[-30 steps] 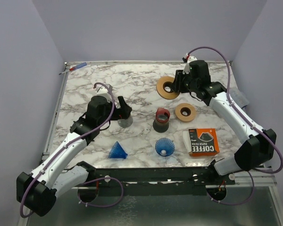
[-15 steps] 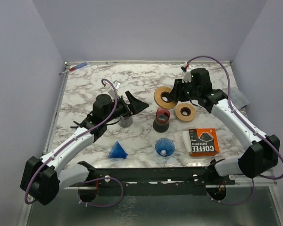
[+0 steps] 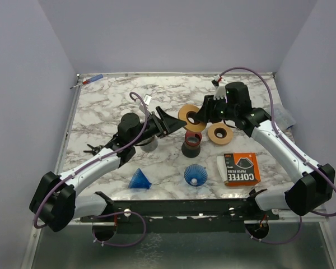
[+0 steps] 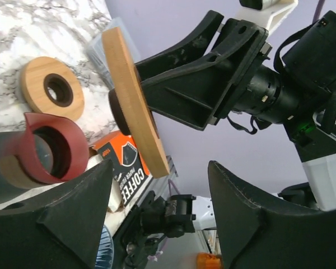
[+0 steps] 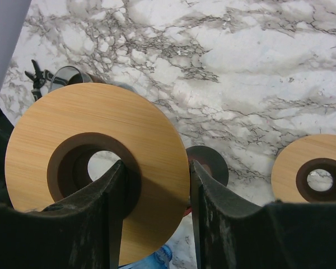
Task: Place the coffee filter in the dripper
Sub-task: Pick up the dripper holder from the center of the board.
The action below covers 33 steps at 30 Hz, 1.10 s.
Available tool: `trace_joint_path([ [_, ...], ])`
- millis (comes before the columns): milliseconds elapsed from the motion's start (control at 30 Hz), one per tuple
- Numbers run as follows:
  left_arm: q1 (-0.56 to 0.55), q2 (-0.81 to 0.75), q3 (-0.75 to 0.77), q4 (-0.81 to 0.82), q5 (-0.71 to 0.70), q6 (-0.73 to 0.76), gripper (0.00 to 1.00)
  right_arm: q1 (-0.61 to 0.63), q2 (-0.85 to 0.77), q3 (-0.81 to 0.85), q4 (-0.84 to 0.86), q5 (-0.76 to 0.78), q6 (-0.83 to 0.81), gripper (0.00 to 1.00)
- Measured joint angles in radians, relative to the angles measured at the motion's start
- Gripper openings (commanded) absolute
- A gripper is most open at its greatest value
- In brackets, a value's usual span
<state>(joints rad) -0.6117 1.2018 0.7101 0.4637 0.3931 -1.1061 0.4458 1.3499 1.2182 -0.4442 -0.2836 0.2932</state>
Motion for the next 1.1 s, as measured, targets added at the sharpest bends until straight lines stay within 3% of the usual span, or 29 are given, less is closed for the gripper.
trace_joint_path([
  [333,-0.026,0.042,0.000,0.060,-0.040,-0.077,0.43,0.016,-0.003,0.000,-0.001,-0.002,0.019,0.17],
  [567,-0.030,0.084,0.000,0.071,-0.076,-0.121,0.38,0.021,-0.008,-0.011,-0.002,0.000,0.022,0.17],
  [733,-0.039,0.103,0.000,0.074,-0.088,-0.130,0.29,0.024,-0.009,-0.021,-0.010,0.003,0.020,0.17],
  [900,-0.049,0.135,0.003,0.088,-0.096,-0.129,0.11,0.023,-0.009,-0.021,-0.025,0.029,0.009,0.18],
  [1033,-0.051,0.159,0.007,0.092,-0.097,-0.128,0.00,0.020,-0.009,-0.028,-0.032,0.048,0.001,0.21],
  [1100,-0.051,0.163,0.008,0.092,-0.097,-0.128,0.00,0.020,-0.009,-0.030,-0.034,0.053,0.001,0.27],
])
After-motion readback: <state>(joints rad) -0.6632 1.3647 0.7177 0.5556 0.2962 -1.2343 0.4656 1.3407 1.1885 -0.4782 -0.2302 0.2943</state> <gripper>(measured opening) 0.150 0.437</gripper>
